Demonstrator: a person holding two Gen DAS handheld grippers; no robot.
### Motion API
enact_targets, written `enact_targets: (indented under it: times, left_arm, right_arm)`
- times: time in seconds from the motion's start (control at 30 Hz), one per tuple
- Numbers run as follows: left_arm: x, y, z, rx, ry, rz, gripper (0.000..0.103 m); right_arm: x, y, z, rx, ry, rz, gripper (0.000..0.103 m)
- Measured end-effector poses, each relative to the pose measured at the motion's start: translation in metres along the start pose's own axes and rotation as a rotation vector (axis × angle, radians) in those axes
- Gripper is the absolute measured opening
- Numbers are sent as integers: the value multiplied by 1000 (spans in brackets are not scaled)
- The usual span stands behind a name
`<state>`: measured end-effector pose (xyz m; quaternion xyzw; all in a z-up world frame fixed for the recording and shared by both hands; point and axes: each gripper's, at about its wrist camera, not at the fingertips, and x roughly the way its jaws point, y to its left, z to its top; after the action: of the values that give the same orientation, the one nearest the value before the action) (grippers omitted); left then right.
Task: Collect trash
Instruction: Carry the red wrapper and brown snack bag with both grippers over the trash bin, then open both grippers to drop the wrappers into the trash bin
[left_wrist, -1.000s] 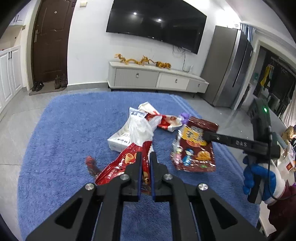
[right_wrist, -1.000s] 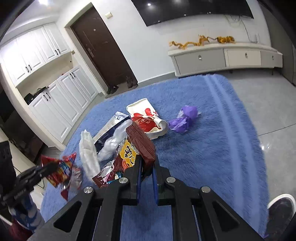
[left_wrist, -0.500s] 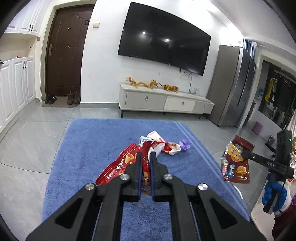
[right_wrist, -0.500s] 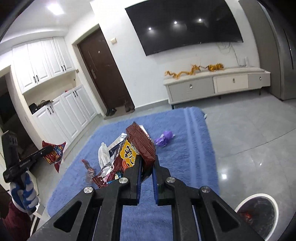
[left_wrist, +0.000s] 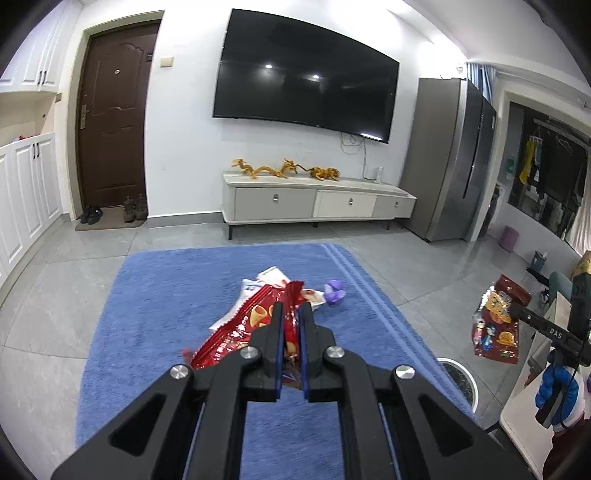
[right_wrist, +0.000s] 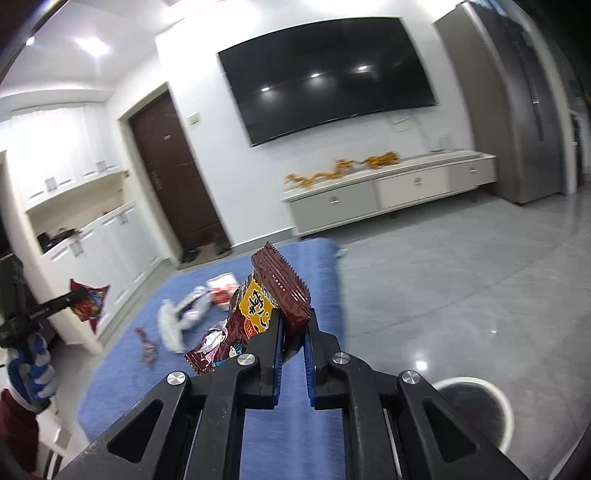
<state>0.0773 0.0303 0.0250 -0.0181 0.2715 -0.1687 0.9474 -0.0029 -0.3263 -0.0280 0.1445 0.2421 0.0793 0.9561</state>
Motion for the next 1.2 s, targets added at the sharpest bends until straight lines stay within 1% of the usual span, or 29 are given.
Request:
enact_targets:
  times: [0.1, 0.17, 0.27, 0.33, 0.4, 0.43, 0.5, 0.57, 0.63, 0.73, 0.83, 0.93, 1.03, 1.13, 1.2]
  left_arm:
    - [15, -24, 5, 21, 21, -35, 6]
    - [29, -48, 8, 49, 40, -69, 6]
    - [52, -90, 11, 105, 75, -132, 6]
    - [69, -125, 11, 152, 104, -182, 6]
    - [84, -155, 8, 195, 129, -222, 6]
    - [95, -178, 5, 227, 149, -251, 6]
    - [110, -207, -4, 267, 181, -286, 6]
    - [132, -241, -14, 304, 233, -332, 6]
    - [151, -272, -27, 332, 284, -373, 7]
    - [174, -313, -45, 378, 337, -412, 7]
    - [200, -349, -61, 411, 383, -434, 7]
    - [231, -383, -81, 420, 451, -443, 8]
    - [254, -400, -100, 424, 492, -435, 8]
    - [279, -413, -118, 421, 560, -434, 8]
    - [291, -417, -124, 409, 598, -436, 10]
  right_arm:
    - [-18, -31, -7, 28, -18, -80, 10]
    - [-29, -54, -13, 56, -29, -138, 10]
    - [-41, -81, -23, 87, -38, -213, 10]
    - [-49, -100, -31, 112, -39, -266, 10]
    - [-54, -113, -39, 123, -33, -319, 10]
    - [-56, -120, -43, 128, -27, -345, 10]
    - [-57, -133, -54, 129, -2, -399, 10]
    - [-52, -145, -66, 125, 37, -453, 10]
    - [-46, -157, -77, 128, 72, -480, 10]
    - [-34, -174, -92, 146, 120, -504, 10]
    - [-23, -192, -105, 174, 159, -513, 10]
    - [-12, -206, -116, 199, 199, -522, 10]
    - [2, -221, -128, 235, 236, -517, 11]
    - [12, -236, -137, 290, 261, -502, 11]
    - [16, -244, -143, 318, 275, -499, 12]
